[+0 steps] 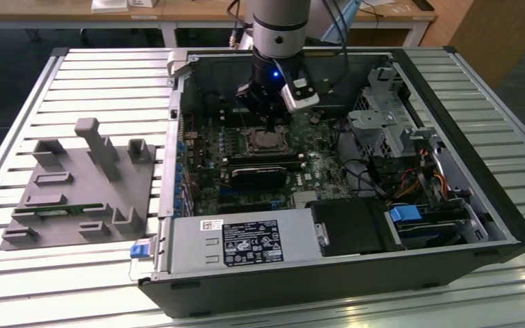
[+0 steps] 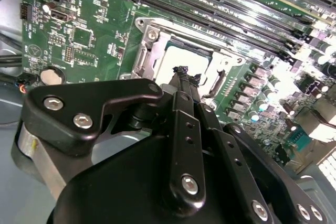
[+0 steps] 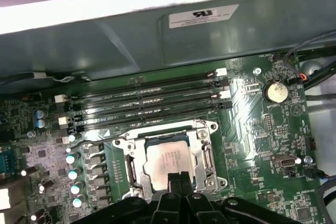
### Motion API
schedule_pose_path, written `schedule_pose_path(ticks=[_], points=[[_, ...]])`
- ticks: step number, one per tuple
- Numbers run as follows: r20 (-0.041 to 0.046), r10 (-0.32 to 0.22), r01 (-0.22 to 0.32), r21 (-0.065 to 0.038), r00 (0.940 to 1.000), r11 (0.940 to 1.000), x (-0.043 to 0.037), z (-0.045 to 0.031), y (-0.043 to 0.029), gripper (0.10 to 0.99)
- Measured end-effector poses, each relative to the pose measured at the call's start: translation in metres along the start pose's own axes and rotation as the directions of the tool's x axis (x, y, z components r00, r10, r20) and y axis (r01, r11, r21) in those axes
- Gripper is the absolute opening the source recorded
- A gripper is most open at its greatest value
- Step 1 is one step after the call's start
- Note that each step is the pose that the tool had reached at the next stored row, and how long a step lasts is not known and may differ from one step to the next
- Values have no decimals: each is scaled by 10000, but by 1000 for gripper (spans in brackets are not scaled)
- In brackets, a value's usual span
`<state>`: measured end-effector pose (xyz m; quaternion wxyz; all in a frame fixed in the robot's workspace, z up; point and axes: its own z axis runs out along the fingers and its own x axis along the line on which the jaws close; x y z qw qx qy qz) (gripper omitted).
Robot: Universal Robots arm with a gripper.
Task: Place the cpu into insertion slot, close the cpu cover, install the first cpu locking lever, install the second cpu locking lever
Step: 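Install the first cpu locking lever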
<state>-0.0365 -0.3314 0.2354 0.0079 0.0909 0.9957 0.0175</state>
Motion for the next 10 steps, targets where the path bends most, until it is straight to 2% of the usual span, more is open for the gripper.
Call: schedule_pose_path(ticks=[5, 10], points=[[1, 1, -1, -1, 10000, 10000, 72, -1, -13, 106], [9, 0, 0, -2, 10000, 10000, 204, -4, -38, 106]])
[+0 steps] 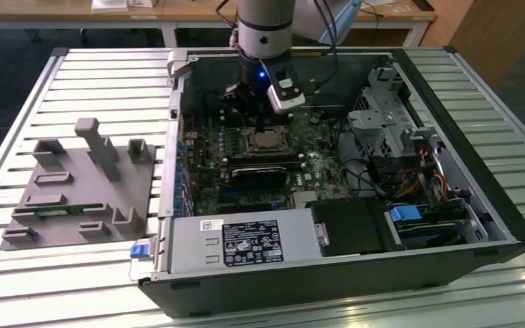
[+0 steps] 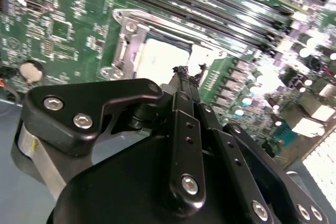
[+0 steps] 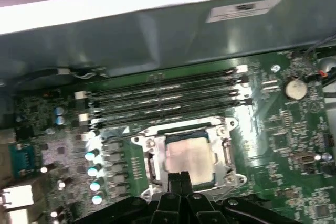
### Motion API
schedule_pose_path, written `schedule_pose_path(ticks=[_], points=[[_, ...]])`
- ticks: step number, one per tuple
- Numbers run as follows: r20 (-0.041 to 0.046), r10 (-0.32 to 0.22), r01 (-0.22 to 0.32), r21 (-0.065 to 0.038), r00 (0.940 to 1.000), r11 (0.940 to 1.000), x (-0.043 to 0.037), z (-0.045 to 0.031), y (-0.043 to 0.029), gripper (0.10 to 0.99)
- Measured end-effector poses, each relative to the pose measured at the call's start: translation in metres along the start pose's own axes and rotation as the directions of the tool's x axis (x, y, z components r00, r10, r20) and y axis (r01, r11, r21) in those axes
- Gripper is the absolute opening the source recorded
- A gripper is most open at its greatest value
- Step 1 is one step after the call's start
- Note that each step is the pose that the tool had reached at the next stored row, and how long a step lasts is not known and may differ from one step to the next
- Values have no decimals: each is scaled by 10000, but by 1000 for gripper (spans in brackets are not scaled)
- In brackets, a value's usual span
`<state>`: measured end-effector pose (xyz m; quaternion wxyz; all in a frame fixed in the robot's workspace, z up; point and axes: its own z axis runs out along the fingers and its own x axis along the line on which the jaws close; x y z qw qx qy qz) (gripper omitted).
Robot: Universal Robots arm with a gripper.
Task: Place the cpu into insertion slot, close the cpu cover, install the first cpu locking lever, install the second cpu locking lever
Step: 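Install the first cpu locking lever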
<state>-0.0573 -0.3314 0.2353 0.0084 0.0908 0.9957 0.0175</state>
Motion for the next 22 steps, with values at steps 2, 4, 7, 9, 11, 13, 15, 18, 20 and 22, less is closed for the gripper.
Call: schedule_pose_path(ticks=[2, 4, 7, 9, 11, 13, 15, 18, 20, 22], points=[[5, 0, 0, -1, 10000, 10000, 57, -1, -10, 106], [12, 0, 0, -3, 10000, 10000, 111, -2, -20, 106], [21, 0, 0, -4, 10000, 10000, 186, -4, -34, 106], [22, 0, 0, -5, 10000, 10000, 231, -5, -42, 106], [25, -1, 1, -5, 10000, 10000, 277, -5, -51, 106], [25, 0, 0, -10, 10000, 10000, 326, -6, -60, 106], [24, 0, 0, -13, 10000, 10000, 370, -7, -68, 106], [28, 0, 0, -15, 10000, 10000, 416, -8, -76, 106], [35, 0, 0, -15, 10000, 10000, 432, -9, -79, 106], [39, -2, 2, -15, 10000, 10000, 436, -16, -80, 106]])
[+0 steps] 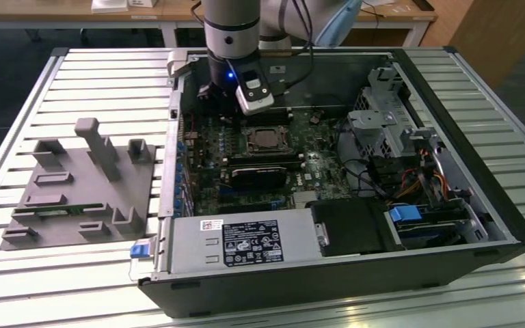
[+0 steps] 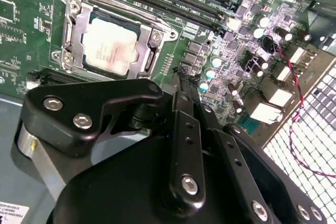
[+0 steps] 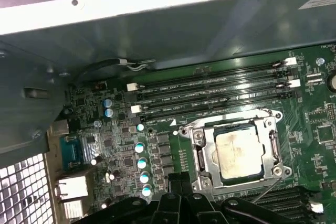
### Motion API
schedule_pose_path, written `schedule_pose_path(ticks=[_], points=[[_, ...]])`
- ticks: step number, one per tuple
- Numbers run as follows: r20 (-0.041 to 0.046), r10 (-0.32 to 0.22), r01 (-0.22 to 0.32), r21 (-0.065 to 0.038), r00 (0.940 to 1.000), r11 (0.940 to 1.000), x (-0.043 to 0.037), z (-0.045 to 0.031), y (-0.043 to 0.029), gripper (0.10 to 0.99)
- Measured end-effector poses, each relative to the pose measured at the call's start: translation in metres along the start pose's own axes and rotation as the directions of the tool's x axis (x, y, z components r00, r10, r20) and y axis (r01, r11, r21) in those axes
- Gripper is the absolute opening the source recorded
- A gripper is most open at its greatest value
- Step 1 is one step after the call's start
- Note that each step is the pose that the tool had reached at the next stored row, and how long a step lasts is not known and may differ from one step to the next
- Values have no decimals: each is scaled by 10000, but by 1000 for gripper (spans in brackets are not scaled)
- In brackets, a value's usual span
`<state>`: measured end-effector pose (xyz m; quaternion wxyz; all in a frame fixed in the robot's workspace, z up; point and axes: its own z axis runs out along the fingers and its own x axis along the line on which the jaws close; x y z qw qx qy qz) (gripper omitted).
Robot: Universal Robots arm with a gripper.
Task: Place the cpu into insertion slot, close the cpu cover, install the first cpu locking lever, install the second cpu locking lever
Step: 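Install the first cpu locking lever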
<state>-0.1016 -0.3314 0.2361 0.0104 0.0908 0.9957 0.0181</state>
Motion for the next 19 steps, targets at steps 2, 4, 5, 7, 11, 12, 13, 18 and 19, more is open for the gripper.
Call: schedule_pose_path(ticks=[2, 4, 5, 7, 11, 12, 13, 18, 19], points=[[3, -1, 1, -1, 10000, 10000, 0, -24, 1, 106], [4, 0, 0, -2, 10000, 10000, 0, -58, 2, 106], [6, 0, 0, -3, 10000, 10000, -1, -78, 3, 106], [8, 0, 0, -2, 10000, 10000, -1, -116, 4, 106], [17, 0, 0, -4, 10000, 10000, -3, -195, 8, 106], [20, 0, 0, -4, 10000, 10000, -3, -213, 8, 106], [24, -1, 1, -5, 10000, 10000, -4, -229, 9, 106], [28, 1, 0, -53, 10000, 10000, -1, -287, 10, 106], [28, 3, -2, -79, 10000, 10000, 2, -291, 10, 106]])
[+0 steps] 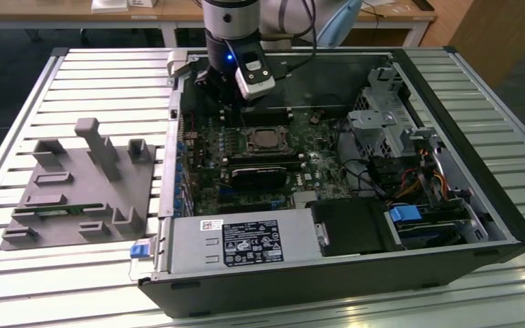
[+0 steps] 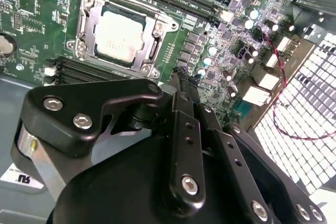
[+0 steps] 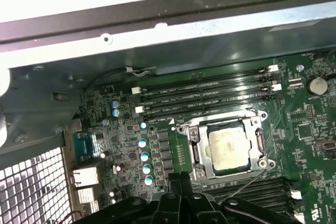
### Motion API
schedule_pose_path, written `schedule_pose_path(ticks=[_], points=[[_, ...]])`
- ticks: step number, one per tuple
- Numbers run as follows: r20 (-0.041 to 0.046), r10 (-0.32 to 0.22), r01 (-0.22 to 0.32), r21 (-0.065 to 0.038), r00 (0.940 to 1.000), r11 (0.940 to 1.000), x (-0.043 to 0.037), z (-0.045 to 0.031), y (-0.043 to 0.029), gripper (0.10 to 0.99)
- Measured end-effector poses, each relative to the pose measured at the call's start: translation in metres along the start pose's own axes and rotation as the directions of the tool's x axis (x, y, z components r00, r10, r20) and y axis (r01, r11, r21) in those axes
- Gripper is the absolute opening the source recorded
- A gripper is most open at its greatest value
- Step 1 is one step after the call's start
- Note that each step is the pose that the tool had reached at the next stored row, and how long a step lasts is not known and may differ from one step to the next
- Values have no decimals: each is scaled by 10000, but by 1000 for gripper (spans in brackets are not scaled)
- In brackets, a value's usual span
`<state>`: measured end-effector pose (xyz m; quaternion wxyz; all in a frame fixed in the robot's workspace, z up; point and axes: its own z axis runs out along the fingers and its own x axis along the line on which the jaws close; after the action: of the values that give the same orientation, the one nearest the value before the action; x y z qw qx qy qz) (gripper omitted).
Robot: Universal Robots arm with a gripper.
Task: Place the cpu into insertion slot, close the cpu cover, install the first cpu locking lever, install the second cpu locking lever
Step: 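Install the first cpu locking lever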
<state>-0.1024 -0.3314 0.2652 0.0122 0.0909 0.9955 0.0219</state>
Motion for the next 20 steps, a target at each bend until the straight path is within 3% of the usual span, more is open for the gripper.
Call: schedule_pose_path(ticks=[1, 3, 7, 8, 13, 20], points=[[-2, 1, -1, -36, 10000, 10000, 5, -1, -1, 106], [-33, 3, -3, -213, 10000, 9998, 15, -2, -3, 106], [-142, 16, -27, -804, 9999, 9968, 35, -2, -6, 106], [-164, 18, -33, -906, 9999, 9959, 44, -3, -8, 106], [-219, 21, -48, -1264, 9998, 9920, 110, 5, -22, 106], [-378, 19, -98, -2112, 9993, 9774, 131, 32, -28, 106]])
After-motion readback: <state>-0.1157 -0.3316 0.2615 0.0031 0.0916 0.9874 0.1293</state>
